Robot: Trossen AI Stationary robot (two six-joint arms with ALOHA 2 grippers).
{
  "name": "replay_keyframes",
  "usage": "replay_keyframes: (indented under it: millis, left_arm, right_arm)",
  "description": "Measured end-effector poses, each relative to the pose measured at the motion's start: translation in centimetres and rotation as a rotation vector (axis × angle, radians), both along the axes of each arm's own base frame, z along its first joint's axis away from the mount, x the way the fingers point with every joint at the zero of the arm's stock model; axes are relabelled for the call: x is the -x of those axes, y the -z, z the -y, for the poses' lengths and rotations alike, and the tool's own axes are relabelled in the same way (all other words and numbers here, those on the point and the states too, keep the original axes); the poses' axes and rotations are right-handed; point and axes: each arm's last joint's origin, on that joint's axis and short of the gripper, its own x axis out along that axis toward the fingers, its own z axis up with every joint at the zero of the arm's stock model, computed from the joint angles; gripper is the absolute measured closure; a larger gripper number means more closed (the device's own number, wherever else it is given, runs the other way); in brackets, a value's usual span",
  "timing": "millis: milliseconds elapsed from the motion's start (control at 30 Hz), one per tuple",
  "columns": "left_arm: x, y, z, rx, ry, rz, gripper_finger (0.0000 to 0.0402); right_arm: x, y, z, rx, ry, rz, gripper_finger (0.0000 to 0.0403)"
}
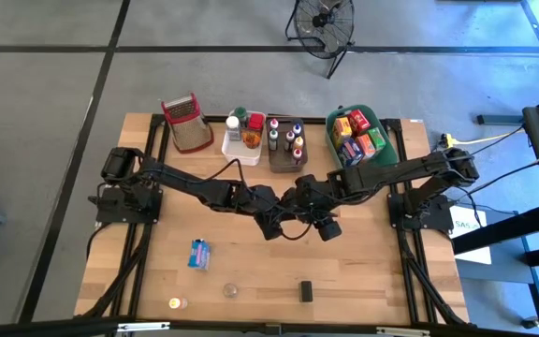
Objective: Pick & Place Kitchen Items
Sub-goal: Put the top brown seasoning bottle into the white bin
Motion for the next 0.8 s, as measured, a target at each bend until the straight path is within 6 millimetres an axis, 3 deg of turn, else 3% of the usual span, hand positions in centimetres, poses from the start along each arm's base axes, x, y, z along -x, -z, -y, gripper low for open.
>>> replay_keyframes:
  millis: [800]
  left_arm:
    - [0.01,0.0,0.19,-0.003,-0.002,0.001,0.0232]
  right_arm:
    - [-0.01,-0.05,0.0,0.001,-0.002,0.001,0.0205]
